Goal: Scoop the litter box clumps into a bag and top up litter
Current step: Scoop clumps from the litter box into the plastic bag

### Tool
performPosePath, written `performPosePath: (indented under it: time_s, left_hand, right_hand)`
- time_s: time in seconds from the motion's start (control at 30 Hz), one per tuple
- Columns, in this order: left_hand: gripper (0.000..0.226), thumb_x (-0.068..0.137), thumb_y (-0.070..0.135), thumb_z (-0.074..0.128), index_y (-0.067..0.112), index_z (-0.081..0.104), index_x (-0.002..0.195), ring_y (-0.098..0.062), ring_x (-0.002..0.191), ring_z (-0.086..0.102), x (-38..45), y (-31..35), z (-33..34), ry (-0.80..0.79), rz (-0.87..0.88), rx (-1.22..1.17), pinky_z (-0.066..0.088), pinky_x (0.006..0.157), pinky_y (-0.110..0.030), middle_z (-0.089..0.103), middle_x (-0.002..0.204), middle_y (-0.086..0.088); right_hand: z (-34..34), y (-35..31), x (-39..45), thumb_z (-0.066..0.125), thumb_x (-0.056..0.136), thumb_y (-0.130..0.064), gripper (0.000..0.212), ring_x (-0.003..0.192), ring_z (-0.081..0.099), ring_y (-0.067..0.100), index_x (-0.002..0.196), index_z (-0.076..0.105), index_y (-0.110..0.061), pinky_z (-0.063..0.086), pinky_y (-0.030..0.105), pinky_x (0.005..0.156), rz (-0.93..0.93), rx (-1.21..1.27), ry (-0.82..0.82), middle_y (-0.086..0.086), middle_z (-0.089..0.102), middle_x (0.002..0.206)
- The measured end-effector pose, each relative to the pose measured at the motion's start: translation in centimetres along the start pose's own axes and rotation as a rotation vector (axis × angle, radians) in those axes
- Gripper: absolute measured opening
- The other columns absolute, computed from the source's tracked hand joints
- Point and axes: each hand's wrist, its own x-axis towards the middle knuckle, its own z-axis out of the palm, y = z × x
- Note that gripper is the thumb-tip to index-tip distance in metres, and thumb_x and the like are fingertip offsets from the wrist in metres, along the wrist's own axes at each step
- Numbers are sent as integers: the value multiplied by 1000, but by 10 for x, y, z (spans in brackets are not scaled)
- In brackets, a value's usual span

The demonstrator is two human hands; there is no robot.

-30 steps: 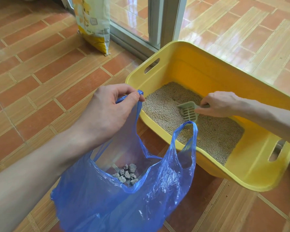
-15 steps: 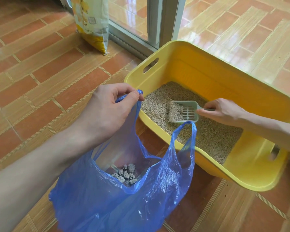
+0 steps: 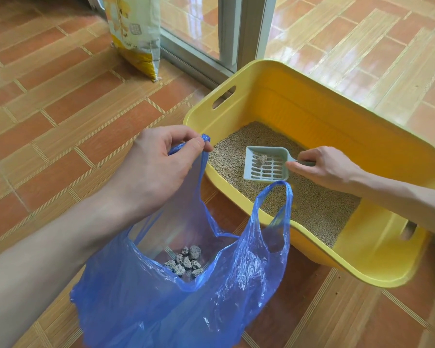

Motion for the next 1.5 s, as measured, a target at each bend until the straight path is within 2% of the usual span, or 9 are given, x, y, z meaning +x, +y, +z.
performPosePath:
  time_s: [0.43,0.53,0.67,0.77,1.0,1.1,1.23,1.33,1.5]
  left_hand:
    - [27,95,42,55,26,77,92,-16,53,28,0,-1,0,-10,26,-13,23,51,-27,38,64,-5]
    - [27,96,41,56,25,77,92,-15,51,28,-1,0,-1,-4,30,-8,23,49,-26,39,64,-5]
    - [25,104,31,56,24,77,92,-14,49,29,1,-1,-4,20,11,3,23,50,-27,40,63,-5]
    - [28,97,40,55,23,77,92,-14,49,30,1,0,-3,25,13,-9,24,51,-27,41,60,-1]
    - [34,90,44,53,19,77,91,-13,52,33,0,0,-5,48,-3,-21,25,55,-29,41,53,11]
    - [28,98,35,57,18,77,93,-5,49,37,-2,1,-6,40,1,-4,28,54,-28,44,50,14]
    - [25,104,26,56,17,77,94,-3,50,39,-2,2,-5,39,-7,18,31,54,-24,47,49,17]
    - [25,105,21,55,12,77,96,5,47,47,-3,6,-3,26,-10,32,32,51,-10,51,47,22]
    - [23,104,15,55,6,76,98,13,45,49,-6,10,-1,16,-6,51,31,48,-3,50,44,27]
  right_hand:
    - [-12,1,0,48,84,-71,54,44,38,11,66,65,-24,28,28,44,-29,-41,-24,-5,51,52]
    - [-34,-17,1,53,88,-65,44,42,38,5,68,65,-28,30,28,43,-104,-31,-9,-8,53,54]
    - [-55,-49,2,54,92,-65,48,45,41,6,72,69,-24,31,25,44,-267,36,-75,-8,54,56]
    - [-57,-77,-3,58,93,-62,43,44,40,6,66,65,-30,28,20,42,-352,73,-176,-13,51,53]
    - [-40,-124,-15,47,83,-76,58,49,47,11,64,61,-23,34,21,42,-510,-120,-274,-7,55,54]
    - [-30,-136,-19,42,80,-80,63,55,50,18,72,64,-22,39,27,45,-533,-253,-243,-2,60,61]
    - [-13,-154,-24,45,84,-73,57,61,49,25,76,61,-19,34,28,47,-565,-404,-152,4,58,63]
    - [4,-166,-28,44,87,-70,55,63,52,32,75,57,-17,30,31,48,-588,-497,-76,6,57,62]
    - [35,-182,-41,40,94,-49,43,65,63,34,75,57,-14,36,31,50,-608,-609,-23,6,64,70]
